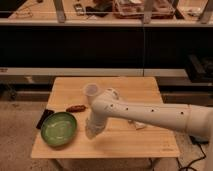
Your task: Drag the ceramic bowl in a circle
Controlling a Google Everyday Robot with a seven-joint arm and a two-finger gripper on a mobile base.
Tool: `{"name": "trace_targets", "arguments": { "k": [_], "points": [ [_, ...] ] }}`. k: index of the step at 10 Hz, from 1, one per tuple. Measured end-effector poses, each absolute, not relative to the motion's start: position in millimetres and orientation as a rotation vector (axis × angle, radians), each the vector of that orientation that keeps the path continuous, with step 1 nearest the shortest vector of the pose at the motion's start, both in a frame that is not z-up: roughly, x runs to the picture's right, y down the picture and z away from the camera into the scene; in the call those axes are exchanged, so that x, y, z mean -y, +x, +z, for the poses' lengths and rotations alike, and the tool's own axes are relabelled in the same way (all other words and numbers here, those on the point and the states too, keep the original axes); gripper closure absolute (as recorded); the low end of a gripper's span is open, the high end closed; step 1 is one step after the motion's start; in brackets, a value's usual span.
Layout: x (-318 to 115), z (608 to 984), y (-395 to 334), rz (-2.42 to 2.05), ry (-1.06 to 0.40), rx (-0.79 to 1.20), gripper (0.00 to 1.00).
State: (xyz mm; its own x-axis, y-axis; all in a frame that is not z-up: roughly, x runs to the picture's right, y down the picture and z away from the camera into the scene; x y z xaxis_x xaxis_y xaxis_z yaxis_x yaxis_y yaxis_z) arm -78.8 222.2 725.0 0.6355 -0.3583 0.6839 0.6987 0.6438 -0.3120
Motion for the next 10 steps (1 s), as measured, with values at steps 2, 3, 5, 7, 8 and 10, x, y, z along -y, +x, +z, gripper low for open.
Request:
{"name": "trace_targets", "arguments": {
  "k": [2,3,5,7,8,10],
  "points": [
    [-222,725,-79,-0.648,-0.606,0.621,0.94],
    [-222,725,-79,-0.648,-0.606,0.621,0.94],
    [-222,725,-79,-0.651,-0.605,0.618,0.94],
    [-215,723,-73,-0.684,-0.585,0.603,0.94],
    [-208,721,-70,-0.718,-0.563,0.596,0.94],
    [-181,715,-56,-0.851,-0.495,0.562,0.94]
  ]
}}
